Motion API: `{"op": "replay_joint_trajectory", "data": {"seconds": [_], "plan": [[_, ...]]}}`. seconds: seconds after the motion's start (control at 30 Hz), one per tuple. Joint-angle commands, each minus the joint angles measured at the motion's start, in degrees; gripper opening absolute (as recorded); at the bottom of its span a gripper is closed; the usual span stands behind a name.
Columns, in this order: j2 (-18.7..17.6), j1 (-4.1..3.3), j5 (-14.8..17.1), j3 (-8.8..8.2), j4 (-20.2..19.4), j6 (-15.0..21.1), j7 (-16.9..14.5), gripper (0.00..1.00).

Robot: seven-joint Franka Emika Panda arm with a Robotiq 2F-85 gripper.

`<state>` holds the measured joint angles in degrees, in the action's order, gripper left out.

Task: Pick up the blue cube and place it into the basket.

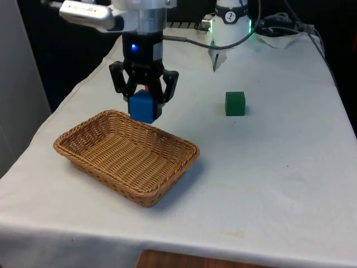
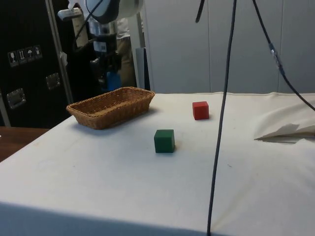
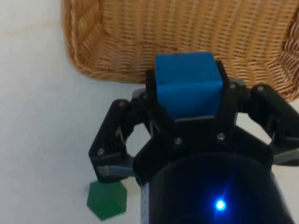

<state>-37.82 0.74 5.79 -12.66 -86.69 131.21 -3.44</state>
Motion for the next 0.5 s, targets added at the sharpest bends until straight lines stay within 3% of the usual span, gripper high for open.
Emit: {"op": "replay_joint_trajectory", "data": {"seconds": [0.0, 0.03, 0.1, 0.23, 0.27, 0.3, 0.47], "plan": [[-0.5, 0.11, 0.2, -0.17, 0.5, 0.0, -0.2, 0.05], [-1.2, 0.74, 0.9, 0.06, 1.3, -0.6, -0.9, 0.05], [-2.4, 1.03, 1.5, -0.4, 2.2, -0.4, -1.3, 0.05], [-4.0, 1.38, 2.3, -1.03, 3.4, -0.1, -1.9, 0.05], [-3.6, 0.86, 1.9, -1.49, 2.9, 0.1, -1.5, 0.05], [-4.4, 1.49, 2.5, -1.26, 3.7, 0.0, -2.0, 0.05], [-6.7, 1.95, 3.6, -2.41, 5.5, 0.2, -2.6, 0.05]]}}
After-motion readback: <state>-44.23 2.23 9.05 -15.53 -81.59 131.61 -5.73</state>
